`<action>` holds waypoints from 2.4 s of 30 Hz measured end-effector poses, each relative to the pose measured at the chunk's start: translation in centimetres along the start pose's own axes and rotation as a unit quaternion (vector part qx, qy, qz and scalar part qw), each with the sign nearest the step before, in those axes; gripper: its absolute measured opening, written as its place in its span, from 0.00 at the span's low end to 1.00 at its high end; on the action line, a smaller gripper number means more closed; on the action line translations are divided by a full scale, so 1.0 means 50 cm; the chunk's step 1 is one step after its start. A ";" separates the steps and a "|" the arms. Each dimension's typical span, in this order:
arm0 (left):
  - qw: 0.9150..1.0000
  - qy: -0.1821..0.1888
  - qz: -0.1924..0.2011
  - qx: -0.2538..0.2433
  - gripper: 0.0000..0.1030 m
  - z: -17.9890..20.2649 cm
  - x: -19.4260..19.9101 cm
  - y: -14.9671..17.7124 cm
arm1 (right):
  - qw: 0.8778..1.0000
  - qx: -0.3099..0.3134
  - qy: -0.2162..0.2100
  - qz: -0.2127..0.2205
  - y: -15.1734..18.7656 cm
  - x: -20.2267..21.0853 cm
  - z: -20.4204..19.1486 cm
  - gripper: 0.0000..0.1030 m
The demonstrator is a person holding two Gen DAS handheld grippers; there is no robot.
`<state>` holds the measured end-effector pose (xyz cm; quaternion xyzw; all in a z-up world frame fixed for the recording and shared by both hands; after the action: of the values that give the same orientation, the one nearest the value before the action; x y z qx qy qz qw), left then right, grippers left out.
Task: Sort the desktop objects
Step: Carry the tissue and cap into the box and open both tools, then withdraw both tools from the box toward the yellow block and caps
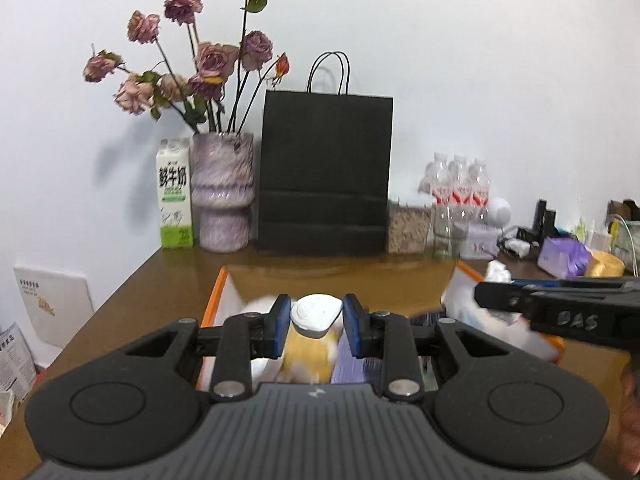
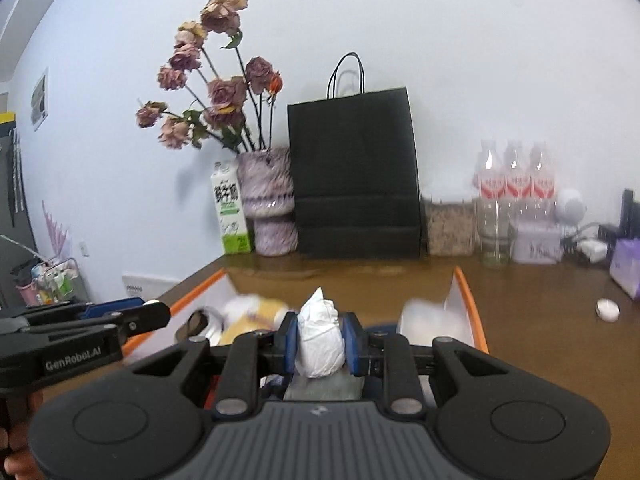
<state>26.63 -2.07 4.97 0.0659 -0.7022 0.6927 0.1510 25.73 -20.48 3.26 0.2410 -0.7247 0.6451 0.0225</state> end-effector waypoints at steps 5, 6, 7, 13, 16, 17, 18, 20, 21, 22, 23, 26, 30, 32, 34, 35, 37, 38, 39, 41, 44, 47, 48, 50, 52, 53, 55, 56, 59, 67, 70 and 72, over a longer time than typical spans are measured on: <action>1.000 -0.005 -0.001 0.005 0.28 0.008 -0.097 -0.028 | 1.000 -0.003 0.017 -0.001 -0.044 -0.104 0.012 0.22; 1.000 -0.010 -0.001 0.011 0.28 0.002 -0.117 -0.025 | 1.000 -0.005 0.021 -0.001 -0.045 -0.127 0.017 0.22; 1.000 -0.017 -0.004 0.014 0.28 -0.003 -0.134 -0.019 | 1.000 -0.009 0.025 0.001 -0.043 -0.146 0.023 0.22; 0.999 -0.034 -0.038 -0.011 0.28 -0.002 -0.184 0.032 | 1.000 -0.004 0.027 -0.007 0.003 -0.193 0.046 0.22; 0.998 -0.038 -0.038 -0.024 0.28 0.005 -0.187 0.042 | 1.000 -0.004 0.023 -0.017 0.013 -0.197 0.046 0.22; 0.998 -0.039 -0.036 -0.028 0.28 0.007 -0.185 0.044 | 1.000 -0.004 0.022 -0.018 0.017 -0.194 0.045 0.22; 0.998 -0.040 -0.034 -0.031 0.28 0.010 -0.183 0.045 | 1.000 -0.002 0.023 -0.019 0.019 -0.193 0.044 0.22; 0.998 -0.040 -0.031 -0.035 0.29 0.014 -0.180 0.046 | 0.999 0.002 0.026 -0.018 0.021 -0.192 0.041 0.22; 0.998 -0.040 -0.028 -0.036 0.30 0.015 -0.177 0.045 | 0.999 0.002 0.027 -0.018 0.022 -0.189 0.041 0.23; 0.998 -0.044 -0.023 -0.037 0.38 0.018 -0.174 0.044 | 0.999 0.000 0.025 -0.019 0.022 -0.189 0.042 0.25; 0.998 -0.051 -0.018 -0.038 0.60 0.018 -0.171 0.043 | 1.000 -0.002 0.024 -0.019 0.022 -0.187 0.042 0.28; 0.995 -0.091 0.015 -0.039 0.89 0.013 -0.145 0.039 | 0.999 -0.004 0.032 -0.011 0.020 -0.172 0.041 0.69; 0.994 -0.098 0.044 -0.014 1.00 -0.010 -0.116 0.025 | 0.998 -0.015 0.050 0.030 0.008 -0.134 0.049 1.00; 0.994 -0.101 0.048 -0.012 1.00 -0.011 -0.108 0.021 | 0.998 -0.017 0.045 0.041 0.003 -0.120 0.049 1.00; 0.994 -0.098 0.050 -0.015 1.00 -0.008 -0.104 0.019 | 0.998 -0.012 0.046 0.046 0.002 -0.112 0.044 1.00; 0.994 -0.096 0.051 -0.016 1.00 -0.007 -0.102 0.018 | 0.998 -0.011 0.046 0.046 0.002 -0.111 0.042 1.00; 0.994 -0.094 0.051 -0.018 1.00 -0.004 -0.101 0.018 | 0.998 -0.007 0.043 0.045 0.003 -0.108 0.039 1.00; 0.994 -0.094 0.051 -0.019 1.00 -0.004 -0.101 0.020 | 0.998 -0.006 0.043 0.045 0.003 -0.107 0.038 1.00; 0.994 -0.093 0.051 -0.020 1.00 -0.003 -0.102 0.020 | 0.998 -0.005 0.044 0.045 0.004 -0.105 0.036 1.00; 0.994 -0.092 0.050 -0.019 1.00 -0.004 -0.102 0.024 | 0.998 -0.003 0.046 0.046 0.005 -0.103 0.036 1.00; 0.994 -0.093 0.048 -0.021 1.00 -0.002 -0.101 0.028 | 0.998 -0.005 0.046 0.046 0.008 -0.100 0.038 1.00; 0.994 -0.092 0.048 -0.022 1.00 0.000 -0.098 0.031 | 0.998 -0.006 0.049 0.046 0.011 -0.097 0.042 1.00; 0.994 -0.091 0.048 -0.022 1.00 -0.001 -0.097 0.031 | 0.998 -0.007 0.048 0.046 0.011 -0.096 0.043 1.00; 0.994 -0.090 0.049 -0.022 1.00 -0.001 -0.094 0.032 | 0.998 -0.010 0.047 0.046 0.011 -0.094 0.044 1.00; 0.995 -0.089 0.049 -0.021 1.00 -0.002 -0.090 0.035 | 0.998 -0.009 0.046 0.048 0.012 -0.091 0.043 1.00; 0.995 -0.088 0.049 -0.020 1.00 -0.002 -0.090 0.035 | 0.998 -0.008 0.045 0.049 0.013 -0.090 0.042 1.00; 0.995 -0.087 0.049 -0.020 1.00 -0.002 -0.085 0.036 | 0.998 -0.004 0.044 0.049 0.014 -0.088 0.038 1.00; 0.995 -0.087 0.050 -0.020 1.00 -0.002 -0.082 0.036 | 0.998 -0.003 0.042 0.050 0.014 -0.087 0.036 1.00; 0.995 -0.084 0.051 -0.020 1.00 0.000 -0.074 0.038 | 0.998 0.002 0.042 0.055 0.016 -0.081 0.030 1.00; 0.996 -0.071 0.045 -0.024 1.00 -0.001 -0.050 0.063 | 0.998 0.017 0.029 0.060 0.029 -0.052 0.016 1.00; 0.997 -0.060 0.037 -0.022 1.00 -0.005 -0.041 0.078 | 0.998 0.024 0.024 0.054 0.041 -0.046 0.012 1.00; 0.997 -0.058 0.039 -0.020 1.00 -0.006 -0.034 0.081 | 0.998 0.031 0.019 0.048 0.053 -0.041 0.009 1.00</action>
<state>27.07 -1.83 0.59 0.0750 -0.7257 0.6787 0.0841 26.65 -20.09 0.06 0.1936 -0.7146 0.6722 -0.0020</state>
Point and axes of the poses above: each gripper's, at about its wrist camera, not at the fingertips, and x roughly against the way its jaws point, z to its right, y to its underside, the point moved 3 cm from there along -x, roughly the way its jaws point, and after that the axes turned 2 degrees about -x, right-handed, at the moved point
